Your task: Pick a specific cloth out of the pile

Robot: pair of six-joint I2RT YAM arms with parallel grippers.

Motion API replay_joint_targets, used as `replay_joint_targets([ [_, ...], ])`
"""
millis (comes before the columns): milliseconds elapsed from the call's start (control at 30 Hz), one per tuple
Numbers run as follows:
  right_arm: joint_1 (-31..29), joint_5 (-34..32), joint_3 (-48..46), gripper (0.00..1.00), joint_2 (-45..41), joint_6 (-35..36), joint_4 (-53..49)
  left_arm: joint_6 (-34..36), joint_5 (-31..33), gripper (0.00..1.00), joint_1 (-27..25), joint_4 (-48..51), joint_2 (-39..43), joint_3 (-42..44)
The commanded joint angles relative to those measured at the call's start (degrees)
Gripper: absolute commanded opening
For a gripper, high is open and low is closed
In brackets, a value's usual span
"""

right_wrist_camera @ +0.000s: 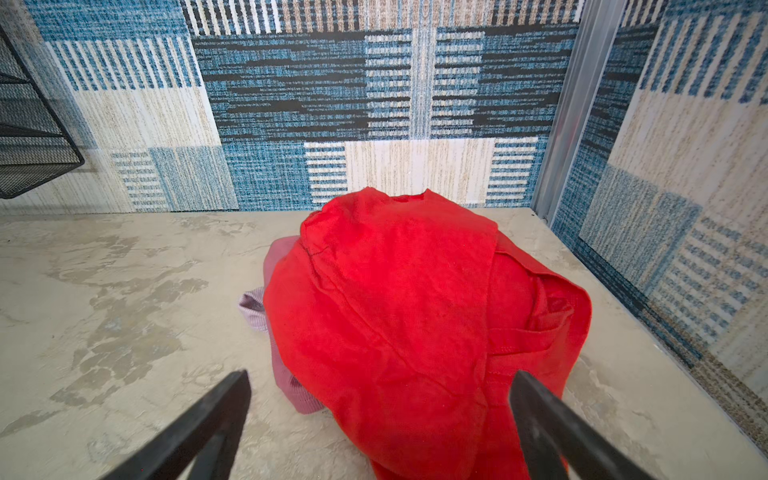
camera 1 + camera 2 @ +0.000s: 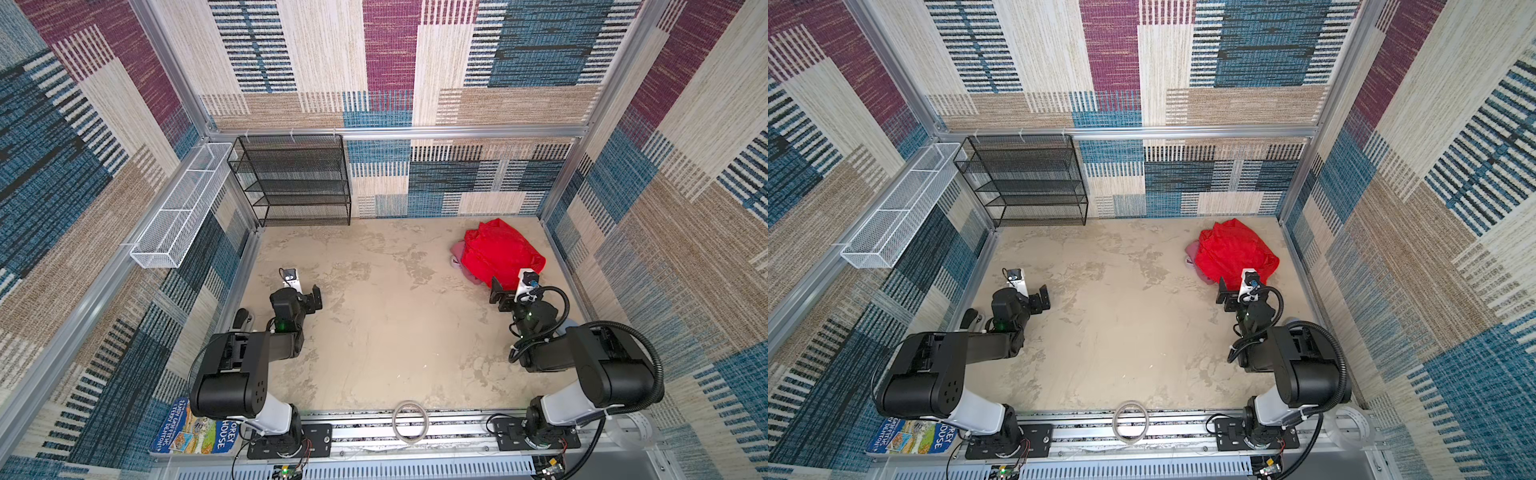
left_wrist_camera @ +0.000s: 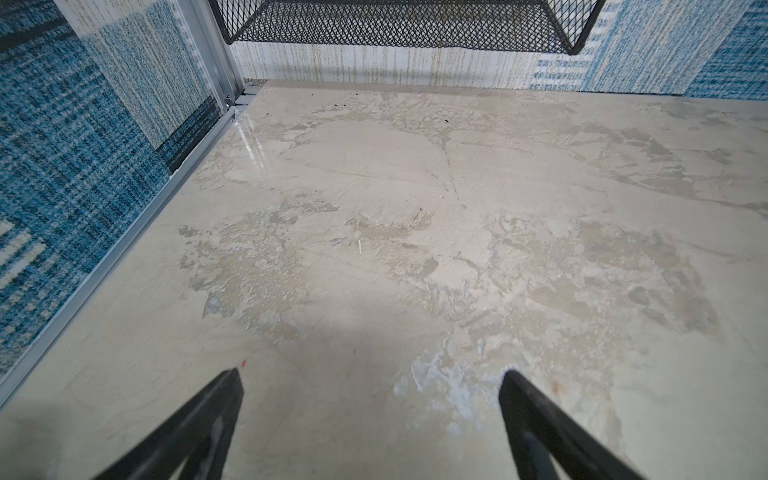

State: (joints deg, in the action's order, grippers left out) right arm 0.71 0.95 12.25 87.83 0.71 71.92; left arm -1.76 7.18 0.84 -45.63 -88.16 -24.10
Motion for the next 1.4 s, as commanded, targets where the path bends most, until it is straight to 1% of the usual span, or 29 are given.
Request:
replay_joint_targets([
  [0,0.0,0.4,0.3,1.0,0.0,0.6,0.5,0.4,-0.1,1.0,0.0,-1.7,0.1,0.0],
  [567,0.0,0.5,0.4,1.0,0.0,0.6,0.3,0.4,-0.1,1.0,0.0,-1.7,0.1,0.1],
  [600,0.0,0.5,0.4,1.0,0.0,0.6,0.3,0.4,-0.1,0.97,-0.1,-1.9,0.3,0.2],
  [633,0.0,0.5,0.2,1.0,-0.2,0.6,0.6,0.3,0.4,0.92,0.0,-2.3,0.5,0.4],
  [667,-0.1,0.3,0.3,0.99,-0.8,0.5,0.4,-0.4,2.1,0.88,-0.1,-0.9,1.7,0.2],
  [700,-0.1,0.1,1.2,0.96,-2.4,0.5,-2.6,-1.1,3.6,0.87,-0.1,2.2,3.9,-0.7],
  [733,-0.1,-0.3,3.6,0.92,-5.3,0.3,-9.3,-1.4,4.5,0.84,-0.1,6.8,6.7,-1.7],
  [767,-0.1,-1.1,7.3,0.86,-7.8,-0.2,-17.7,-0.9,3.7,0.79,-0.1,11.0,9.4,-3.1],
  [800,-0.2,-2.7,10.4,0.83,-9.3,-1.2,-23.8,-0.5,3.8,0.76,-0.4,14.5,11.3,-4.1],
  [833,-0.5,-3.9,13.4,0.82,-10.7,-2.7,-29.1,-2.0,5.7,0.75,-0.8,17.8,13.3,-5.4],
  [867,-1.1,-4.1,16.1,0.81,-12.0,-2.8,-33.9,-4.3,6.0,0.74,-1.0,21.5,15.0,-6.9],
  [933,-4.1,-7.4,21.2,0.8,-13.6,-2.8,-43.0,-8.3,4.9,0.73,-1.3,25.6,17.1,-8.8],
  [967,-5.9,-7.8,23.6,0.79,-14.3,-3.0,-47.2,-10.0,4.8,0.72,-1.9,27.6,17.8,-9.8],
  [1000,-7.4,-7.6,25.5,0.78,-14.8,-3.1,-50.1,-11.7,4.6,0.71,-2.4,29.2,18.2,-10.8],
  [1067,-11.4,-8.5,28.9,0.74,-15.5,-3.6,-56.3,-14.8,2.3,0.7,-3.3,33.8,18.2,-13.6],
  [1133,-13.8,-7.0,32.1,0.71,-14.7,-4.8,-61.6,-17.4,0.4,0.69,-4.5,38.6,18.1,-16.0],
  [1167,-15.0,-6.7,33.7,0.68,-13.9,-6.1,-64.3,-18.1,-0.8,0.69,-5.2,40.6,17.9,-16.9],
  [1200,-15.6,-5.4,34.8,0.67,-12.8,-7.4,-66.2,-18.4,-2.3,0.69,-5.7,41.8,17.6,-17.4],
  [1233,-16.3,-3.6,36.3,0.64,-11.5,-8.5,-67.8,-18.9,-3.3,0.69,-6.3,43.0,17.4,-18.0],
  [1267,-17.0,-3.2,37.5,0.6,-9.5,-9.4,-69.3,-19.2,-4.1,0.69,-6.8,44.2,17.2,-18.4],
  [1367,-18.8,-1.9,41.4,0.52,-3.6,-10.6,-72.8,-19.6,-5.7,0.68,-7.5,46.6,16.6,-19.1],
])
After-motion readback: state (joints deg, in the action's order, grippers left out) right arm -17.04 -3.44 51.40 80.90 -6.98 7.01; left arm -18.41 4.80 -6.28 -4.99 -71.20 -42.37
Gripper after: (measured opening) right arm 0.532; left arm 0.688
